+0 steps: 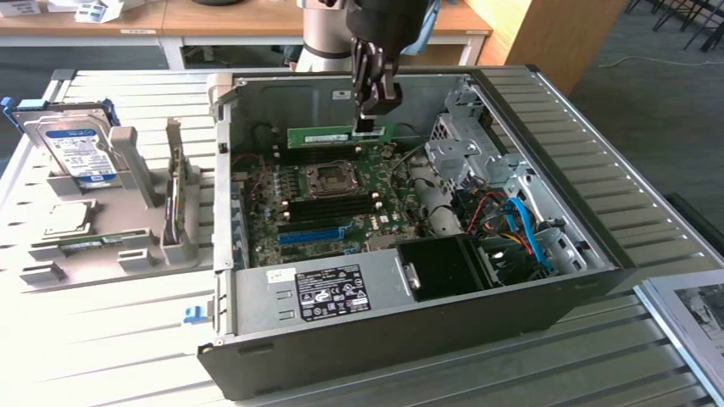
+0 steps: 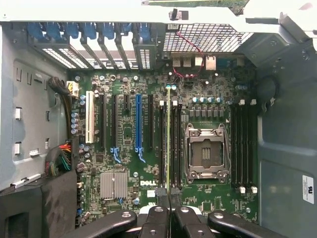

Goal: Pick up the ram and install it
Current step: 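Insert the ram into the slot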

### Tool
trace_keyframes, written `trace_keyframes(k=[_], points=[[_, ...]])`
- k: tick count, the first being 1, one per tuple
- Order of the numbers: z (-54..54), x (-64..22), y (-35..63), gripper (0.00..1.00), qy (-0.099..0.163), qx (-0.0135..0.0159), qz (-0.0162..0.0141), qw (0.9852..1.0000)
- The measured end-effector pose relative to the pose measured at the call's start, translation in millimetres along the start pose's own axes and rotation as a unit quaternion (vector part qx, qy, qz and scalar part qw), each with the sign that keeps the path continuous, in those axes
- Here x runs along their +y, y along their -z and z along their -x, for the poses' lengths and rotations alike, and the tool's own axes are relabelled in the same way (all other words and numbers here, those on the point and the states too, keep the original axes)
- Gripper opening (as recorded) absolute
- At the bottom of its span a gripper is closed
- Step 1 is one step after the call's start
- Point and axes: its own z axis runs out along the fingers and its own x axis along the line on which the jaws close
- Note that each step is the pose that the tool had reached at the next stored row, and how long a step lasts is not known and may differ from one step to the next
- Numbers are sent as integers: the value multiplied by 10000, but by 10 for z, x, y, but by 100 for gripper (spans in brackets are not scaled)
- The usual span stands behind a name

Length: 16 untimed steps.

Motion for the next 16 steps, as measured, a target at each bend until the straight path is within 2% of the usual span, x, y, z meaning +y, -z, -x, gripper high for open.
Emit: trace_keyframes(k=[6,16], points=[[-2,-2,-64,12,0,0,-7,10000],[-5,-7,-195,12,1,0,-36,10000]])
